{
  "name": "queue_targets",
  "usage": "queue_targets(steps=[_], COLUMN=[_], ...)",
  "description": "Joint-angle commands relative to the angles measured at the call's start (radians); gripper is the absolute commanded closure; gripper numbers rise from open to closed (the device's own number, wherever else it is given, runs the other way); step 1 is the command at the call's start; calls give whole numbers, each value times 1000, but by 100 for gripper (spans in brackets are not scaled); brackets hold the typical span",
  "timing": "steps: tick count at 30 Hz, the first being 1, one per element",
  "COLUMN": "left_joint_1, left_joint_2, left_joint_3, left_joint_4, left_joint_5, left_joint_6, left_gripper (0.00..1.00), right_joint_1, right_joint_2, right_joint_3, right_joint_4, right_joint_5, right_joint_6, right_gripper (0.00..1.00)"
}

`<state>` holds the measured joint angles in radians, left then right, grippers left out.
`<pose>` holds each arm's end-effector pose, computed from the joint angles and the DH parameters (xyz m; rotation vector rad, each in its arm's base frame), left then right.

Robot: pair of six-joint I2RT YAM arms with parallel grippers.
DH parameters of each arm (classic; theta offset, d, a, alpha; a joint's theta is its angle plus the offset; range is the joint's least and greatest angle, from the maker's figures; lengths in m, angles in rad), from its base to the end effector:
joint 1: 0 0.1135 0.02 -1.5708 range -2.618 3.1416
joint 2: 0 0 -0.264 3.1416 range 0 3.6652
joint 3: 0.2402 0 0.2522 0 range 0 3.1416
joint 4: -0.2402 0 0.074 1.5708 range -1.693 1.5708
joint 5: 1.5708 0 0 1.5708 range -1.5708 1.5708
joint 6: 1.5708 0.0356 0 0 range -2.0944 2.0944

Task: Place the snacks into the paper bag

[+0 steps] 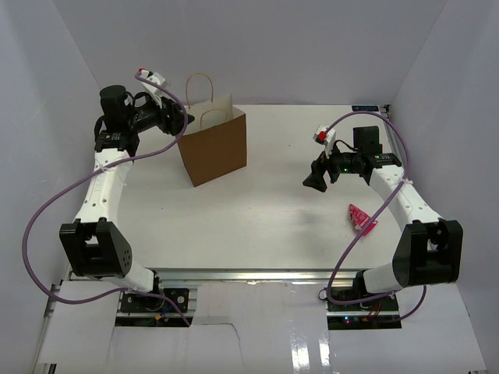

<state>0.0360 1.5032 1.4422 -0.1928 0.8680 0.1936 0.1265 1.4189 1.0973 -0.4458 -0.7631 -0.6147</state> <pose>0.3450 -0.0148 0.3975 0.7287 1.6183 -0.6211 0.2977 0.0627 0.2847 -1.1080 1.8509 0.6096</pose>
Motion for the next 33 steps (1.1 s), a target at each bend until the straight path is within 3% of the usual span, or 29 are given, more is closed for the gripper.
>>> queue_targets(steps=[1, 4, 7, 12, 13, 18, 22, 28, 33], left_joint_1=[-1, -1, 1, 1, -1, -1, -1, 1, 1], left_joint_2=[-57, -72, -109, -254, -332, -598, -791, -991, -1064], left_joint_3=[15, 17, 17, -90, -176, -469, -667, -838, -914], left_joint_4=[45, 68, 84, 127, 160, 240, 199, 67, 70], left_joint_5=[19, 6, -93, -300, -316, -399, -434, -463, -471], left_joint_6=[-25, -58, -98, -252, -279, -481, -562, -597, -655], left_gripper=[32, 29, 21, 2, 2, 2, 2, 2, 2], right_joint_1=[-4, -4, -4, -5, -7, -16, -34, -50, -50], right_joint_2=[-18, -12, -3, 8, -6, -95, -92, -63, 30], right_joint_3=[-5, 6, 33, 50, 36, -114, -166, -198, -211], right_joint_4=[7, -26, -85, -224, -220, -238, -225, -203, -209], right_joint_5=[-21, -10, 24, 316, 437, 620, 837, 944, 898], right_joint_6=[-17, -40, -97, -61, -21, 23, 46, 73, 133], right_gripper=[10, 10, 10, 10, 10, 9, 9, 8, 0])
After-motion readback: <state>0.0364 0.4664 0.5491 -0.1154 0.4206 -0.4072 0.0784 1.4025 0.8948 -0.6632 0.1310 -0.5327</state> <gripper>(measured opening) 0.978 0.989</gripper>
